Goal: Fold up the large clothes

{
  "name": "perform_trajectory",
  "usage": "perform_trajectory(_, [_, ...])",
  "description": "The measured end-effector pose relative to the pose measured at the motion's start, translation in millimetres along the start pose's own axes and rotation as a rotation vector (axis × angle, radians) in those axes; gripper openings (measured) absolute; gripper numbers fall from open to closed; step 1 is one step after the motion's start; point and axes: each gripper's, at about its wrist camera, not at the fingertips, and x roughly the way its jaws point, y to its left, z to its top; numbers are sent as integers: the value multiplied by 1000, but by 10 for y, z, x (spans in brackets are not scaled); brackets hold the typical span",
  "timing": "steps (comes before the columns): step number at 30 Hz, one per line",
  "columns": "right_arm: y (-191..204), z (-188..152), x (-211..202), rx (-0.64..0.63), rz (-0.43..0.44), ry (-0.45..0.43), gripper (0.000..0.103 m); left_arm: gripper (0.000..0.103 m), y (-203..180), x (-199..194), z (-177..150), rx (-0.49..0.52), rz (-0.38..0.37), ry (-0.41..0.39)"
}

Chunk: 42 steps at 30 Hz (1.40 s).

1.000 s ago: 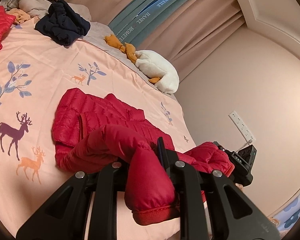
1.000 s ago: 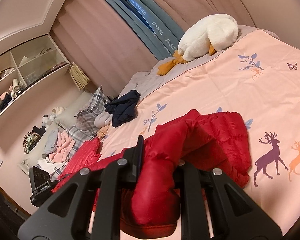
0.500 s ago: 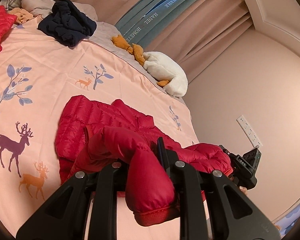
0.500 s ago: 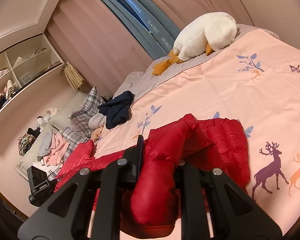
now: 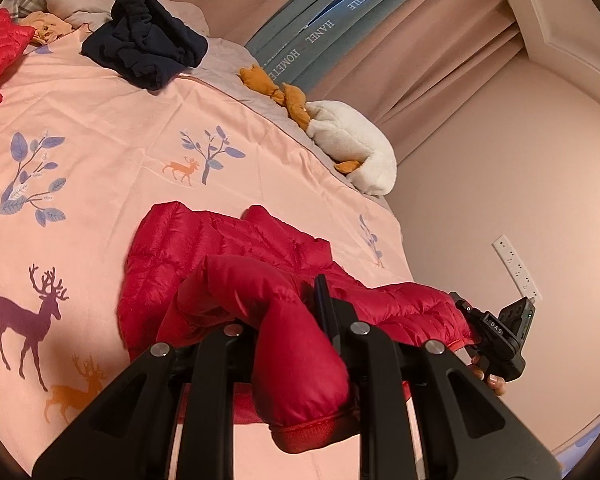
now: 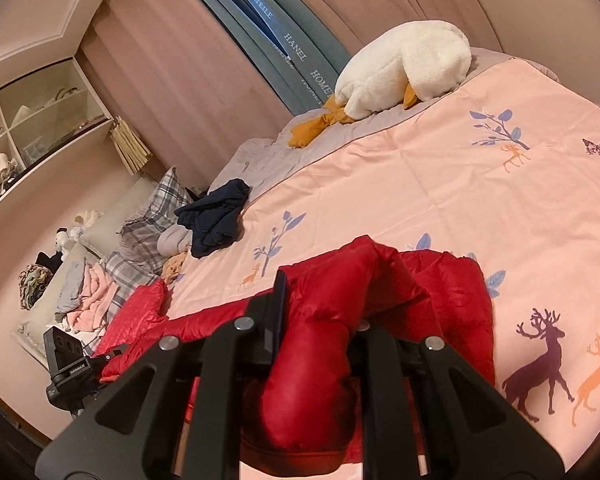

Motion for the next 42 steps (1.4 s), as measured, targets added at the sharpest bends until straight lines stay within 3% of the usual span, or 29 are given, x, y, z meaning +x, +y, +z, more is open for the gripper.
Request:
perform_trajectory(30, [-474, 9, 512, 32, -12, 47, 15, 19, 128, 666, 195, -12, 175, 32])
perform_trajectory(42, [-622, 129, 712, 26, -42, 48, 15, 19, 23, 1051, 434, 42, 260, 40])
